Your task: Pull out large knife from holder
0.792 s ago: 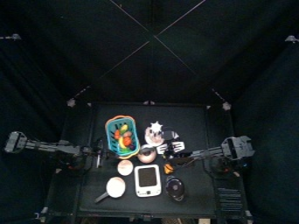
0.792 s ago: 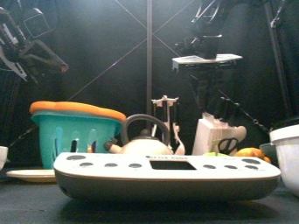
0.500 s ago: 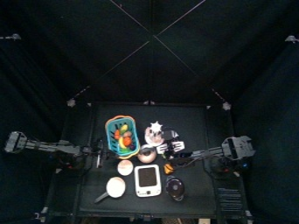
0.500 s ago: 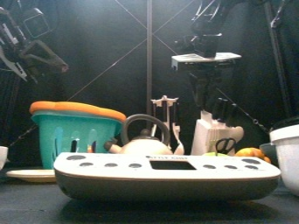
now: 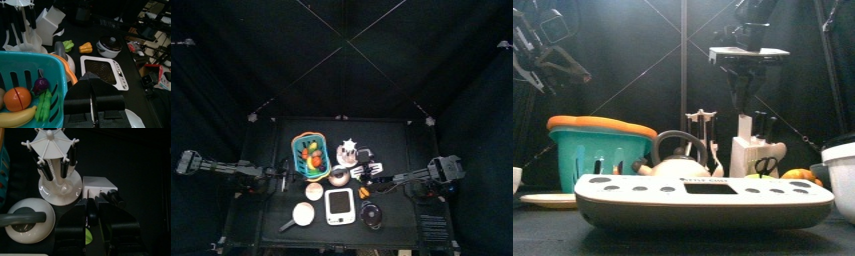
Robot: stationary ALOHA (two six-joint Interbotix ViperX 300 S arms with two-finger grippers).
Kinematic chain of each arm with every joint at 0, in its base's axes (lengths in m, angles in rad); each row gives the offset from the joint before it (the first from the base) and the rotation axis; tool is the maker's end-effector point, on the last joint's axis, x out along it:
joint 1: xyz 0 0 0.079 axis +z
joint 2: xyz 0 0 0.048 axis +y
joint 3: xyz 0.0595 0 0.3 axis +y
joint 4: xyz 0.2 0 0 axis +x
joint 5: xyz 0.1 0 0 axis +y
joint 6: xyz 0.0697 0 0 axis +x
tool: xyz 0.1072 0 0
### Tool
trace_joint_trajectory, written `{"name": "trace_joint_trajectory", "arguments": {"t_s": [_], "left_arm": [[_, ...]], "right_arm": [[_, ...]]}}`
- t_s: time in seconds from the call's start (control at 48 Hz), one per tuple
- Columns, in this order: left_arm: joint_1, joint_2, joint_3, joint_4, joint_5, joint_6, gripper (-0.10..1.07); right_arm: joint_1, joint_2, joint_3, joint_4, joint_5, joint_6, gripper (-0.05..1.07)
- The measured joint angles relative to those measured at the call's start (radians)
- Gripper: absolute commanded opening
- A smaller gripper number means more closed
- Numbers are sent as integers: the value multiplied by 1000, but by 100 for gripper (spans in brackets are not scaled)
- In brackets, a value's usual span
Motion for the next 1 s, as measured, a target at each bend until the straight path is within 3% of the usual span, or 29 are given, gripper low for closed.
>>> {"name": "trace_joint_trajectory", "arguments": {"t_s": [0.583, 1.0], "left_arm": [[2, 0, 2, -2, 0, 2, -3], [3, 0, 0, 0, 0, 2, -3]], "right_arm": [[117, -91, -6, -64, 83, -11, 21], [259, -149, 9, -175, 129, -15, 21]]}}
